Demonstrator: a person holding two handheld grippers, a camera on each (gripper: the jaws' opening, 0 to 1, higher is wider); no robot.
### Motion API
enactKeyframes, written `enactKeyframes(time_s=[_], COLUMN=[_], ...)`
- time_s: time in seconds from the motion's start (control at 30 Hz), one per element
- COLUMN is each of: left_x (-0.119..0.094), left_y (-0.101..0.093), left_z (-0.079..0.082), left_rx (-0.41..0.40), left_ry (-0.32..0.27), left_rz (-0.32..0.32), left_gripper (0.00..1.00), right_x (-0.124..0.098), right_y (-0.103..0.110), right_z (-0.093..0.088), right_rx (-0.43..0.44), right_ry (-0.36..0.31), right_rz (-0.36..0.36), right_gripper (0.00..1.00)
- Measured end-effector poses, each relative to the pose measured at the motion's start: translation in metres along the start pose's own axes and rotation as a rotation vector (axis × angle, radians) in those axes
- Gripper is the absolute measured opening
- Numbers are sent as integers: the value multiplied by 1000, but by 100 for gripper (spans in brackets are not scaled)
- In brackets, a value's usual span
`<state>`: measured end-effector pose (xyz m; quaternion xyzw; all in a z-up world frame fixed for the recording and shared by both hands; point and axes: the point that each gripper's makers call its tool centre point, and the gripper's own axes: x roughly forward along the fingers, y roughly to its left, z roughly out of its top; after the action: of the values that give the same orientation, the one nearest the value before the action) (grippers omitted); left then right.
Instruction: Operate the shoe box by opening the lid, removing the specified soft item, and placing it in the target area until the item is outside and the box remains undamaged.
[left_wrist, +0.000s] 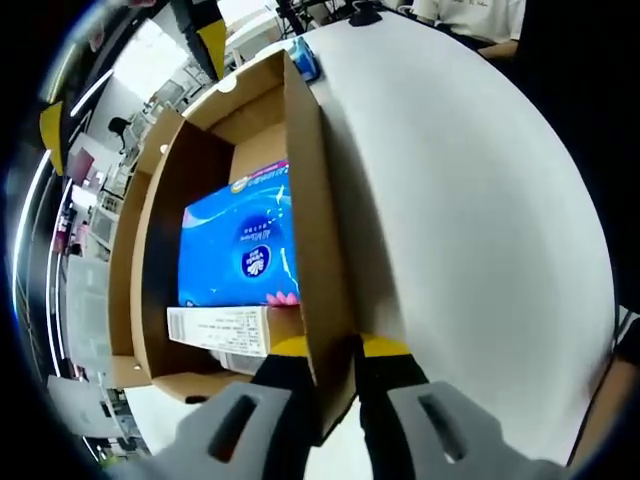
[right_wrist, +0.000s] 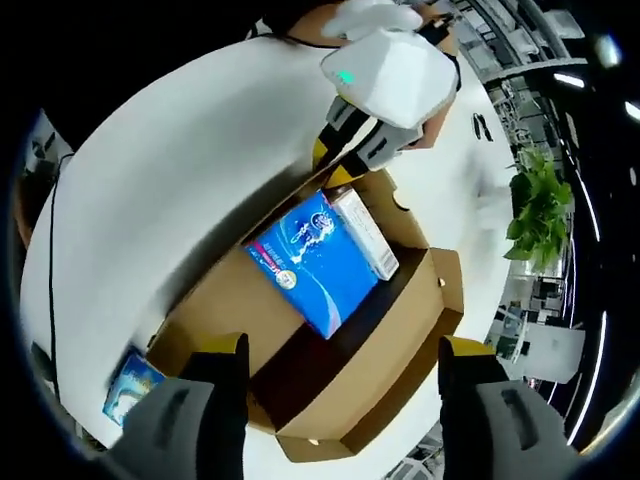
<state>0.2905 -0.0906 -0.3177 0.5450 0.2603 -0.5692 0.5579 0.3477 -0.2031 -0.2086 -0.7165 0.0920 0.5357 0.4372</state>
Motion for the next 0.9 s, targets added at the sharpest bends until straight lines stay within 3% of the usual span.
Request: enactKeyframes(time_s=[0.27,0.33,0.37,0.53,0.7,0.9], left_x=[0,0,0,-1,-1,-1], left_y=[0,1,1,1,0,0], left_z=[-1,-1,-1,-1,-1,-1], left_rx=[-1,-2,3,-2,-1,-1], left_ry=[-8,-8,-9,-20,-18,-19], left_rz=[-2,1,1,-2,-2,-3], left_gripper=[12,12,12,12,12,12], right_x=[22,26,28,34,48,56], right_y=[4,0,-5,-8,9,10], right_z=[7,16,25,29,28,25], right_rx=[-146,-177,-199,-220,-251,-232], right_ry=[-16,-54,-107,-124,-116,-131], right_rz=[39,21,-6,-25,40,50], right_gripper=[83,83,83,90,88,85])
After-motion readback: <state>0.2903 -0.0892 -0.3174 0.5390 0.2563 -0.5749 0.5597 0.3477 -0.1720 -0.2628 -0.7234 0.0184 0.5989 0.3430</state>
